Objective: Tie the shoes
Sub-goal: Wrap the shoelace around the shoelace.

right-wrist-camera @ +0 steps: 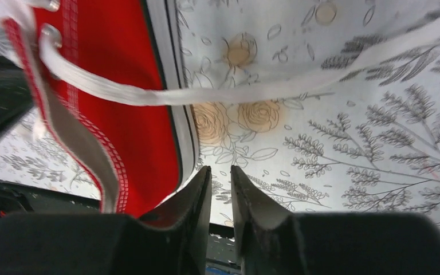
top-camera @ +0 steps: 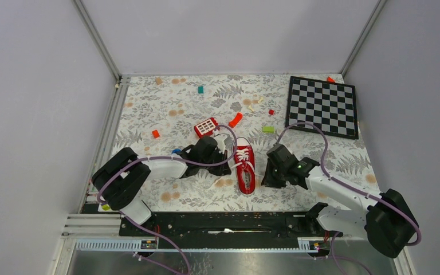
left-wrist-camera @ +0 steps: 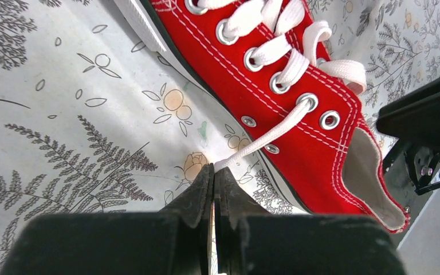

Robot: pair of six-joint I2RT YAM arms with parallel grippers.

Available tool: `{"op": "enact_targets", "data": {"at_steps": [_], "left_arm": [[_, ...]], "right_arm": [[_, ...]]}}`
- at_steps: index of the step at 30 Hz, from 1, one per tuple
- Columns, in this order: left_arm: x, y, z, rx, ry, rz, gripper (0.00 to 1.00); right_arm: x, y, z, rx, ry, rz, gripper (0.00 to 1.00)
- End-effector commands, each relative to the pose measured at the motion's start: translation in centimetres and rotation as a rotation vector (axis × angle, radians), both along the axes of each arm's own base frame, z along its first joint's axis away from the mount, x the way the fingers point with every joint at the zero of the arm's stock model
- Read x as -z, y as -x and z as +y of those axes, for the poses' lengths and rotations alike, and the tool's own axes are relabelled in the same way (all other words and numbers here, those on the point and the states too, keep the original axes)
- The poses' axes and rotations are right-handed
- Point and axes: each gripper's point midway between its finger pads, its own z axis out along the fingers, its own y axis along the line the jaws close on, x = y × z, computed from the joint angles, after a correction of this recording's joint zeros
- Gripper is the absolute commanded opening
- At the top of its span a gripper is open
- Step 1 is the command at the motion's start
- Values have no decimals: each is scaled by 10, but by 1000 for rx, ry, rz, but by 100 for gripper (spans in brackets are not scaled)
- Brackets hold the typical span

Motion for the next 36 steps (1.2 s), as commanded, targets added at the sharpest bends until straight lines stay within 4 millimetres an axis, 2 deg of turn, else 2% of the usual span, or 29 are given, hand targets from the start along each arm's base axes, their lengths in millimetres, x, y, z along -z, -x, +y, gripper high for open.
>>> {"op": "enact_targets", "data": {"at_steps": [1, 5, 12, 14, 18, 19, 20, 21, 22, 27, 29, 36], "left_arm": [[-22, -14, -2, -32, 29, -79, 0], [-23, -15, 3, -32, -5, -90, 0], [-34, -21, 15, -52, -40, -159, 0], [-36, -23, 15, -46, -46, -166, 0], [-37, -21, 14, -31, -51, -158, 0], [-38, -21, 14, -29, -51, -161, 0], [-38, -21, 15, -31, -55, -162, 0], [-37, -21, 18, -34, -67, -165, 0], [-36, -22, 21, -42, -85, -168, 0], [-37, -21, 31, -56, -114, -174, 0], [-39, -20, 32, -53, -117, -173, 0], [-39, -19, 36, -62, -138, -171, 0]], "right_arm": [[10, 15, 20, 2, -55, 77, 23], [19, 20, 47, -45, -87, 92, 21], [6, 19, 98, -124, -180, 61, 18], [5, 18, 88, -126, -124, 45, 18], [-4, 7, 45, -66, 20, -76, 23], [-7, 4, 35, -51, 51, -106, 27], [-9, 1, 26, -38, 78, -125, 35], [-9, -2, 15, -12, 112, -139, 47], [-8, -6, 5, 20, 139, -132, 52], [5, -13, -29, 234, 170, 9, 59], [6, -12, -35, 320, 175, 33, 61], [19, -19, -36, 493, 171, 61, 66]]}}
